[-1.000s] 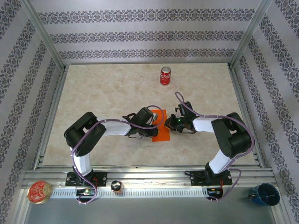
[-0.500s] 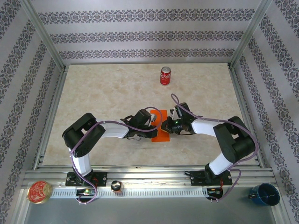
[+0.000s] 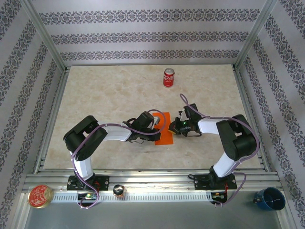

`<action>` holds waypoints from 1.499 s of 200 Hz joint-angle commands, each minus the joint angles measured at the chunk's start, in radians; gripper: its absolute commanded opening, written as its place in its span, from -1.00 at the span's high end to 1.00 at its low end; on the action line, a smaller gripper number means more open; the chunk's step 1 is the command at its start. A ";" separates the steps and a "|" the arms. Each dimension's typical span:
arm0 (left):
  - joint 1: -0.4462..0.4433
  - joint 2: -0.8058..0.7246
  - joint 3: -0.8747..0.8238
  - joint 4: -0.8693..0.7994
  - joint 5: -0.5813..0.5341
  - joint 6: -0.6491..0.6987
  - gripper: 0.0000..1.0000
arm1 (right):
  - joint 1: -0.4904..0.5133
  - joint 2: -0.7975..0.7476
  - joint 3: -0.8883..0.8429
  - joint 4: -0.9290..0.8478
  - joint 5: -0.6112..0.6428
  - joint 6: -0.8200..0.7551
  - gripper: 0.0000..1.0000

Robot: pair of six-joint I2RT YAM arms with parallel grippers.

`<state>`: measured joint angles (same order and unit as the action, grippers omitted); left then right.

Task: Fold a paper plane with a square sheet of paper (pick it up from the middle)
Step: Fold the triangle a second time at the center of the table.

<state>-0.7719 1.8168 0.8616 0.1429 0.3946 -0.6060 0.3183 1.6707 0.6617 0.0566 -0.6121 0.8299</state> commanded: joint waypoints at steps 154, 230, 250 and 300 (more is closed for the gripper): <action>0.006 -0.096 0.018 -0.131 0.040 -0.048 1.00 | 0.028 0.089 0.023 -0.040 0.089 -0.023 1.00; 0.003 0.001 0.113 -0.030 0.103 -0.227 1.00 | 0.039 0.082 0.010 -0.029 0.097 -0.003 1.00; -0.001 0.041 0.148 -0.064 0.067 -0.240 1.00 | 0.039 0.078 0.004 -0.024 0.100 0.001 1.00; -0.004 0.099 0.203 -0.065 0.058 -0.244 1.00 | 0.039 0.075 -0.001 -0.024 0.097 0.002 1.00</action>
<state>-0.7723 1.8973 1.0283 0.0895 0.4664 -0.8261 0.3515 1.7222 0.6975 0.0990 -0.6041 0.8337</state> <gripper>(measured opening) 0.050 0.064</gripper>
